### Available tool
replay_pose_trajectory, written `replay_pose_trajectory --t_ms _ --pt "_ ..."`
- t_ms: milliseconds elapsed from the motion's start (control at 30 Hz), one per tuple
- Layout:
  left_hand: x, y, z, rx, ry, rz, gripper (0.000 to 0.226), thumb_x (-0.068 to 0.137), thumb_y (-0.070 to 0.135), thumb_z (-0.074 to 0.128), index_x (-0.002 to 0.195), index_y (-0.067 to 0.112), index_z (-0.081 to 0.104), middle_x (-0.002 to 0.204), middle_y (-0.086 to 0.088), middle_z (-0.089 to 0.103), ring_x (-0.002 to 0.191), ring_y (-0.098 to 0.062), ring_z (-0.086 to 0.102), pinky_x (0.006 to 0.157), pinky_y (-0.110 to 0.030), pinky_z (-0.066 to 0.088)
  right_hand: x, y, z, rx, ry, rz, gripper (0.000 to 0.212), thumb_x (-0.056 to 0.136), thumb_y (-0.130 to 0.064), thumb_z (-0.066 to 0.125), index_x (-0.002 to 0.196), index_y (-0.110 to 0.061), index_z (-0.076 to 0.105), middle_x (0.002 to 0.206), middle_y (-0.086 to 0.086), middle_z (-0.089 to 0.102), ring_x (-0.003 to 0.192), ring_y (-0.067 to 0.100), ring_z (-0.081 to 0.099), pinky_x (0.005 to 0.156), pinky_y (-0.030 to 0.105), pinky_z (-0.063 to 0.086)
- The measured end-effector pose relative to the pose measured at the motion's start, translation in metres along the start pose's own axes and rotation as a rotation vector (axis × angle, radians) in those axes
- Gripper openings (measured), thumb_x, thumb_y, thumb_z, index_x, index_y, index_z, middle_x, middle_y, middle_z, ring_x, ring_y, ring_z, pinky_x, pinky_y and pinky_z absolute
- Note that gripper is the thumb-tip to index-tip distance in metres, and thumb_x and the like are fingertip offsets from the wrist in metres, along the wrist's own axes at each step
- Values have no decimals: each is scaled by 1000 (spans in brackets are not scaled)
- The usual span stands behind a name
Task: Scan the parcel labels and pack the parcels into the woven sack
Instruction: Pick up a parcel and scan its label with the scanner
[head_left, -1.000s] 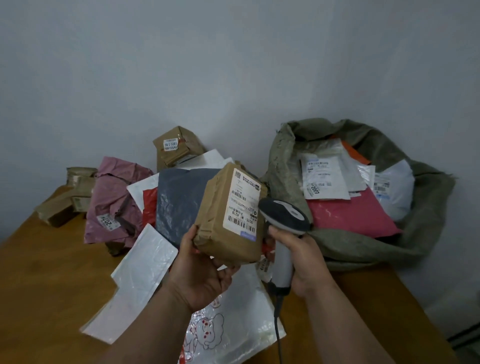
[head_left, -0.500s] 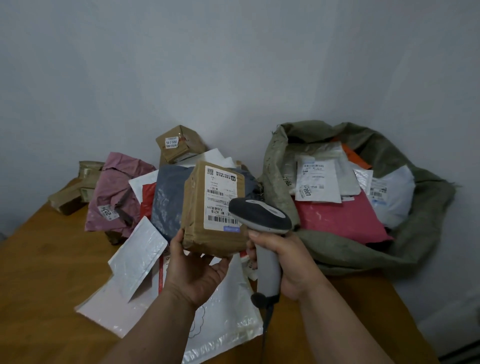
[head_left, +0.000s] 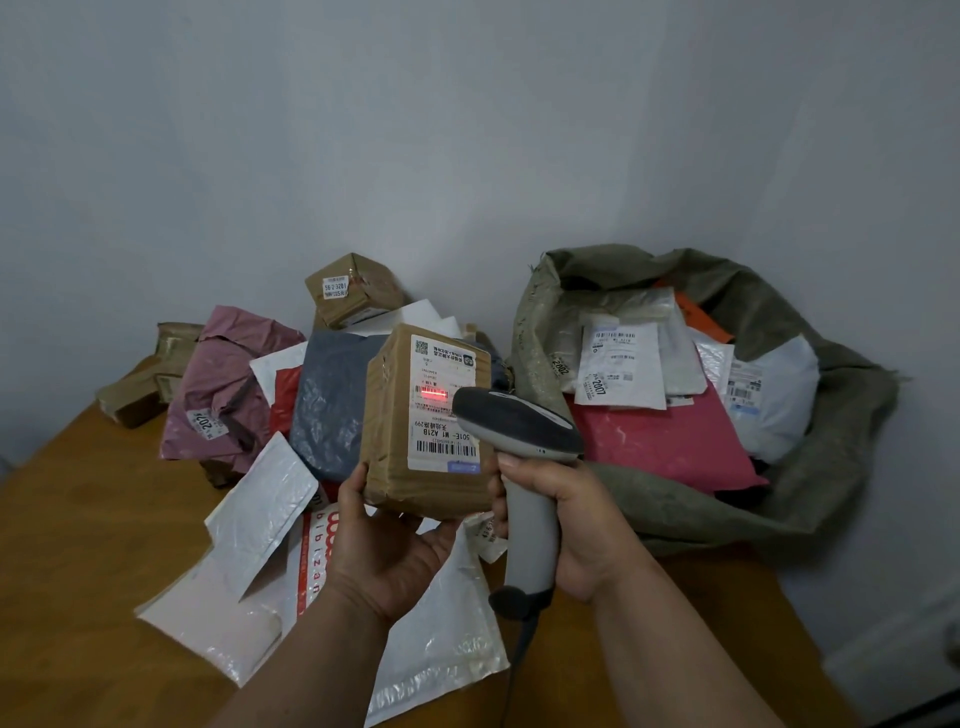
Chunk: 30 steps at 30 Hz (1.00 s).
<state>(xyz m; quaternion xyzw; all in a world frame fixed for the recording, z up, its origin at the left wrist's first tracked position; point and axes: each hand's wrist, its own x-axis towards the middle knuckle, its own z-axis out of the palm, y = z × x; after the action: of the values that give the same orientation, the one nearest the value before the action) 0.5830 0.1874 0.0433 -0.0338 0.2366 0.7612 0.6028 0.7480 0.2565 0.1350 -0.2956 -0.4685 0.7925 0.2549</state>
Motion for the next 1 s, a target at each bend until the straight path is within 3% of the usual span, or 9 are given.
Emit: replay_pose_trajectory --t_ms 233,400,467,533,667,767,833,933,1000 --pt "0 -8 4 25 10 13 58 82 59 67 111 10 76 124 -18 68 110 -43 65 94 -52 52 -2 -3 -7 0 -14 19 33 58 -24 85 85 -7 76 73 6 66 60 13 61 57 27 52" --pt "-1 -12 11 27 24 1 61 81 60 67 114 9 75 128 -17 66 112 -42 64 89 -50 54 -1 -4 -16 0 0 20 35 64 -22 80 94 -5 74 74 6 67 60 13 61 54 27 52" --pt "-2 -14 14 17 26 -13 63 81 61 68 115 9 74 128 -17 66 113 -43 63 87 -50 55 0 -5 -21 -6 34 -14 42 62 -21 87 98 -5 74 77 6 70 61 13 62 53 27 52" --pt "-2 -17 18 27 24 -19 65 81 61 67 121 10 72 130 -18 65 115 -45 62 90 -50 54 1 -5 -26 -25 107 -72 44 58 -26 86 98 -9 75 82 4 74 63 13 65 55 26 52" --pt "1 -21 31 88 20 -7 68 82 61 67 130 12 66 136 -17 61 123 -44 58 112 -49 38 3 -2 -40 -26 215 -155 41 54 -33 83 94 -24 78 87 -3 78 72 9 73 56 21 54" --pt "7 -24 46 161 21 -11 73 81 65 64 134 14 62 134 -16 62 124 -39 58 110 -47 41 5 -2 -48 -13 214 -177 34 57 -37 83 91 -37 80 97 -7 79 85 7 74 61 19 56" --pt "13 -24 57 225 -2 -53 76 79 68 61 134 16 61 130 -19 65 119 -40 61 101 -46 49 8 -6 -51 34 214 -206 35 57 -36 84 91 -39 80 100 -6 78 91 9 74 67 24 59" --pt "28 -23 81 403 -30 -152 80 75 77 55 133 21 60 130 -18 65 114 -43 64 89 -48 57 12 -15 -61 148 294 -256 43 59 -29 84 102 -30 79 112 3 76 108 27 70 91 55 57" --pt "39 -27 98 566 -6 -166 77 75 79 54 131 27 61 130 -13 65 117 -41 62 95 -51 54 13 -22 -72 218 335 -294 46 60 -25 83 106 -27 77 114 4 75 110 31 69 88 61 56"
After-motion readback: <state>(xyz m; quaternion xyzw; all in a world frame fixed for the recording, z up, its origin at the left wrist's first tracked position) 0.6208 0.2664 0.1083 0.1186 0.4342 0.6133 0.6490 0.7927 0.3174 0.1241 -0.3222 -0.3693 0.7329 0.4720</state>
